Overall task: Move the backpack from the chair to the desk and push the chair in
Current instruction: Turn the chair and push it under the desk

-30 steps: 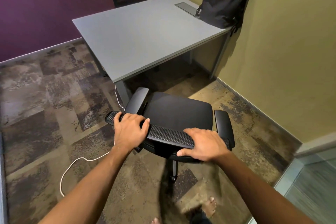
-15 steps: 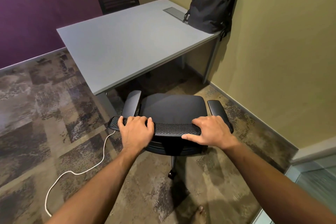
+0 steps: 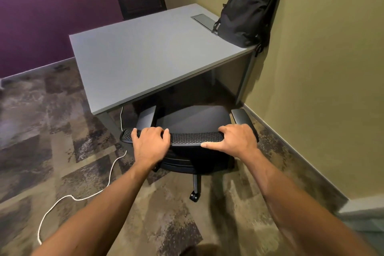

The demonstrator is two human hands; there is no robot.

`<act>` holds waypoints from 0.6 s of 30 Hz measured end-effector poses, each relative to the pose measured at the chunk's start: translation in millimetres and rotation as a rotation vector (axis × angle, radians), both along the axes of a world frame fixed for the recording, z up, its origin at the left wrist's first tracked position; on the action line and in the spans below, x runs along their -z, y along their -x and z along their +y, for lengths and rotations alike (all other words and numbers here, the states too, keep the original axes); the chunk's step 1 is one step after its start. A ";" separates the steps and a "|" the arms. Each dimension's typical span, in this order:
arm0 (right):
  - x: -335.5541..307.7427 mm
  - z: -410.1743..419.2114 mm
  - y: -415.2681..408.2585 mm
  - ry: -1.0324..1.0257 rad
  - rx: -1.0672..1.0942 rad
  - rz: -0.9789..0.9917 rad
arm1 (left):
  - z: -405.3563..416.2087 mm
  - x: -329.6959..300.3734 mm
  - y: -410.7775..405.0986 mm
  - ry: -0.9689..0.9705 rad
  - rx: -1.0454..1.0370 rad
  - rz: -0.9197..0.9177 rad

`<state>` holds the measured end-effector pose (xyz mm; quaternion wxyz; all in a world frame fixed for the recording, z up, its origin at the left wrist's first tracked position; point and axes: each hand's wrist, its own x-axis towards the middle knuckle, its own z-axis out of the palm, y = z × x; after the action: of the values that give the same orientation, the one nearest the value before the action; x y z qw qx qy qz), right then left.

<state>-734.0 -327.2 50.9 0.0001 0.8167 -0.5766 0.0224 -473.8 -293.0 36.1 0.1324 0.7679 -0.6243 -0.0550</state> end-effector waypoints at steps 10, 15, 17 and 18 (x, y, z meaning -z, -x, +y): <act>1.3 -85.7 47.4 -0.073 -0.073 0.006 | -57.9 -0.1 49.1 -0.037 -0.050 -0.060; 4.2 -140.8 71.1 -0.055 -0.128 0.035 | -108.0 -2.4 36.4 -0.124 0.127 -0.099; 2.3 -161.7 77.0 -0.061 -0.153 0.039 | -123.7 -1.6 37.6 -0.148 0.140 -0.081; 1.4 -171.2 79.4 -0.065 -0.164 0.046 | -130.9 -0.5 41.0 -0.161 0.132 -0.076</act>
<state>-813.4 -498.4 49.5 -0.0151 0.8611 -0.5079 -0.0153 -514.8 -423.9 36.6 0.0427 0.7347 -0.6717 -0.0845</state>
